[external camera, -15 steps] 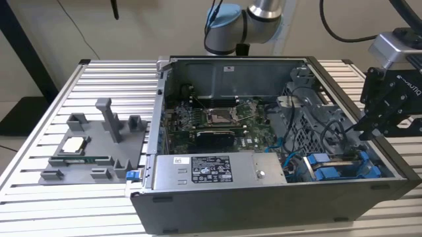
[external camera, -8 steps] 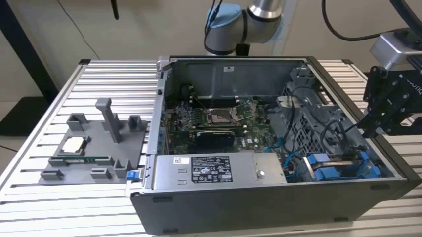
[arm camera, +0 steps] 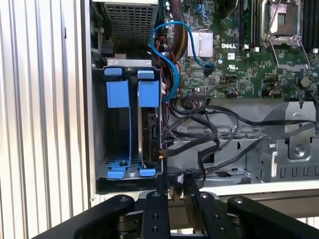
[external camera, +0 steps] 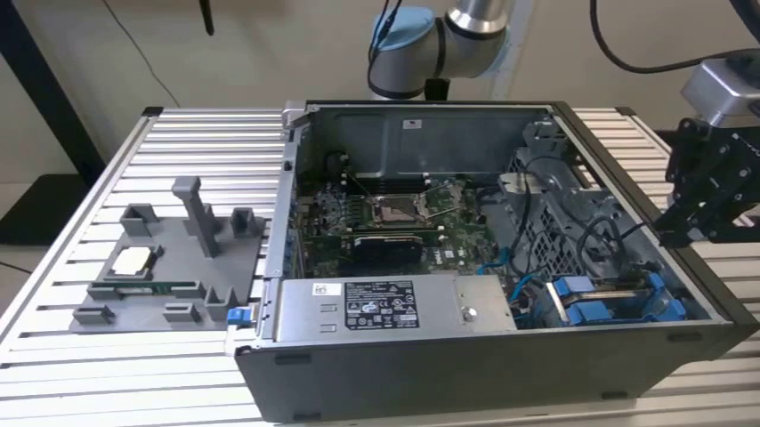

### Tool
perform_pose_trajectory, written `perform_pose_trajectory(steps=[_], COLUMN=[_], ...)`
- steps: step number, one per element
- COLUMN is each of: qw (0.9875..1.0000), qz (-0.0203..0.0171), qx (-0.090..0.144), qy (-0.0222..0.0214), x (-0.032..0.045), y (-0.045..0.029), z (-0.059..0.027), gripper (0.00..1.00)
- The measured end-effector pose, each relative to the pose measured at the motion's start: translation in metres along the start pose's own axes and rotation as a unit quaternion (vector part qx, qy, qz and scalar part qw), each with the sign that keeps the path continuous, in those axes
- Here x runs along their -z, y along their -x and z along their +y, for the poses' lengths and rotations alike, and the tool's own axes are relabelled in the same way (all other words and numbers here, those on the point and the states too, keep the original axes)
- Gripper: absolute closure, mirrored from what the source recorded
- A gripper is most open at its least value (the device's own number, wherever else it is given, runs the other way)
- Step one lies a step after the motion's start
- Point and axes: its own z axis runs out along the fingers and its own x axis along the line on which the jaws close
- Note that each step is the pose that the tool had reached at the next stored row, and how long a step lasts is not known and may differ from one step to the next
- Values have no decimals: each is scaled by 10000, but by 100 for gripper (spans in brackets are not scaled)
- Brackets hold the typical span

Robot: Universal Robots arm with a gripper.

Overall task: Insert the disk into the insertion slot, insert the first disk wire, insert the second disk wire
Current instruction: 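Insert the second disk wire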

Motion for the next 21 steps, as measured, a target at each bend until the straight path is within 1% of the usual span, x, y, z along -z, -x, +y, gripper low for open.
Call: perform_pose_trajectory(steps=[2, 4, 6, 8, 11, 15, 16, 17, 18, 21], qw=[10000, 10000, 10000, 10000, 10000, 9999, 9999, 9999, 9999, 9999], qz=[-4, -17, -40, -73, -99, -123, -126, -127, -128, -127], qx=[0, 0, -1, -1, 0, -6, -6, -6, -6, -6], qy=[0, 0, 1, 2, 3, 3, 3, 3, 3, 3], x=[-1, -4, -10, -18, -31, -36, -37, -37, -38, -38], y=[0, 0, -2, -3, -9, -13, -13, -13, -13, -13], z=[-13, -24, -27, -29, -31, -31, -31, -31, -31, -31], gripper=[72, 72, 72, 72, 72, 72, 75, 75, 82, 82])
